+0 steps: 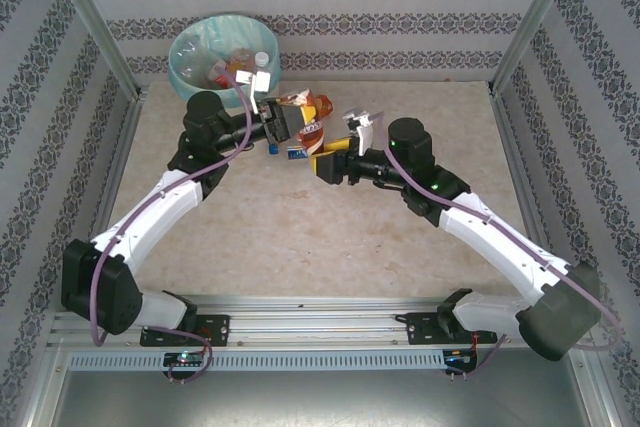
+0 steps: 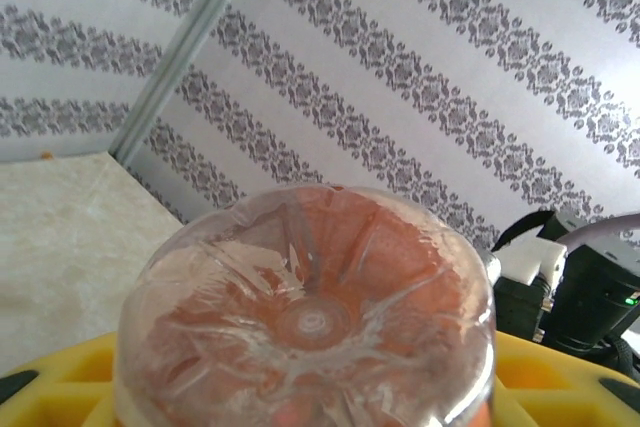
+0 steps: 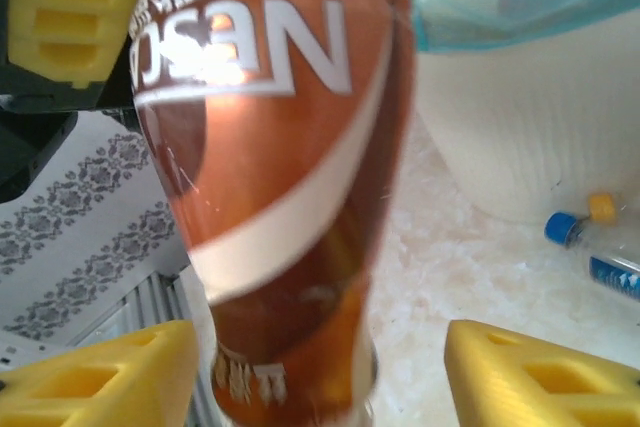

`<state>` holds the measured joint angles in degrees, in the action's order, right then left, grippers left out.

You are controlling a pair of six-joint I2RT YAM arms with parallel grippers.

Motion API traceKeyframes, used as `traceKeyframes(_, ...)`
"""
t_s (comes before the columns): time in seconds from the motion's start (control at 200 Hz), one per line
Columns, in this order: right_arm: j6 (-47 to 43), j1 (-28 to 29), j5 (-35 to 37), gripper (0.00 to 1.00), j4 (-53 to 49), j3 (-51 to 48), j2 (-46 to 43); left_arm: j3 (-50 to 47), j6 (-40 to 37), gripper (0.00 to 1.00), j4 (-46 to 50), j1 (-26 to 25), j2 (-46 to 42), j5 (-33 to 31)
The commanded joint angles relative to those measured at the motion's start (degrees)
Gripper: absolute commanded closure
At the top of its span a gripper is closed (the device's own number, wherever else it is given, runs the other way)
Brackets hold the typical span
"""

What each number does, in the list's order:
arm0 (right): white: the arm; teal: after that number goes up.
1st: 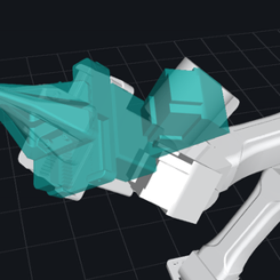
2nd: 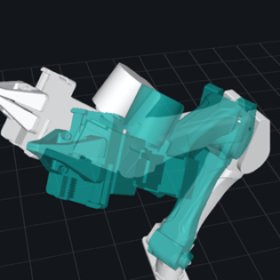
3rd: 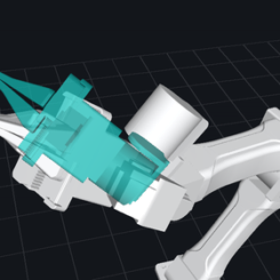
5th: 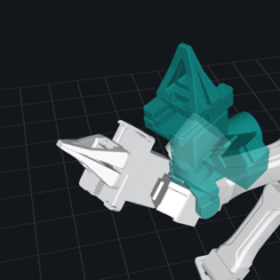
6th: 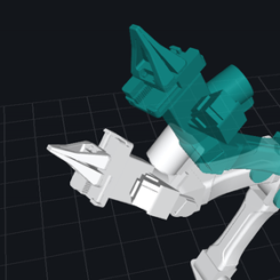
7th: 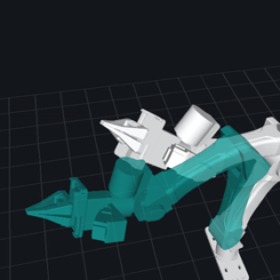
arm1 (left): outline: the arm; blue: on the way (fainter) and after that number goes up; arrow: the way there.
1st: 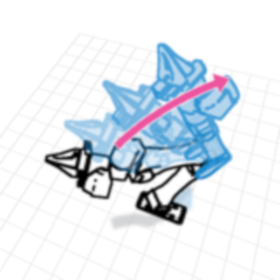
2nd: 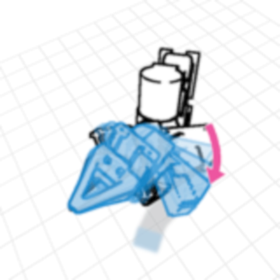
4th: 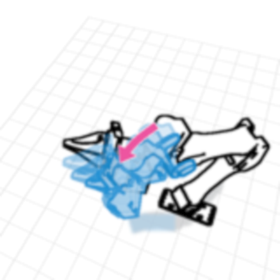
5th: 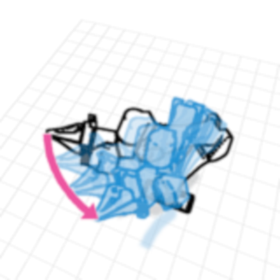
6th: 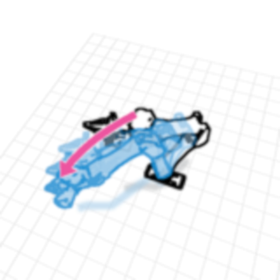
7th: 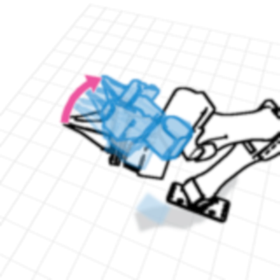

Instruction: Put the plastic bottles in the bin

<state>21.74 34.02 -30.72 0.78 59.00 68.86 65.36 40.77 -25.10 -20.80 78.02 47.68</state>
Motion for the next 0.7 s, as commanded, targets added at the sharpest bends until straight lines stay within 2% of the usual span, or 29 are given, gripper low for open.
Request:
traceKeyframes(0.0,-0.4,0.7,2.6,0.24,2.1,0.0,-1.9,0.6,-2.1,0.52,-0.8,1.6,-3.8,-3.5)
traceKeyframes(0.275,-2.4,3.6,9.4,0.2,0.3,5.3,-4.8,10.0,-12.6,0.54,13.4,6.1,-4.8,-20.4)
traceKeyframes(0.515,-1.5,7.0,19.9,0.22,0.8,10.0,-3.7,20.1,-19.2,0.55,17.1,8.7,0.1,-25.0)
traceKeyframes(0.694,0.4,8.1,26.5,0.25,-0.2,16.7,1.5,25.6,-22.4,0.56,18.8,10.8,4.7,-26.5)
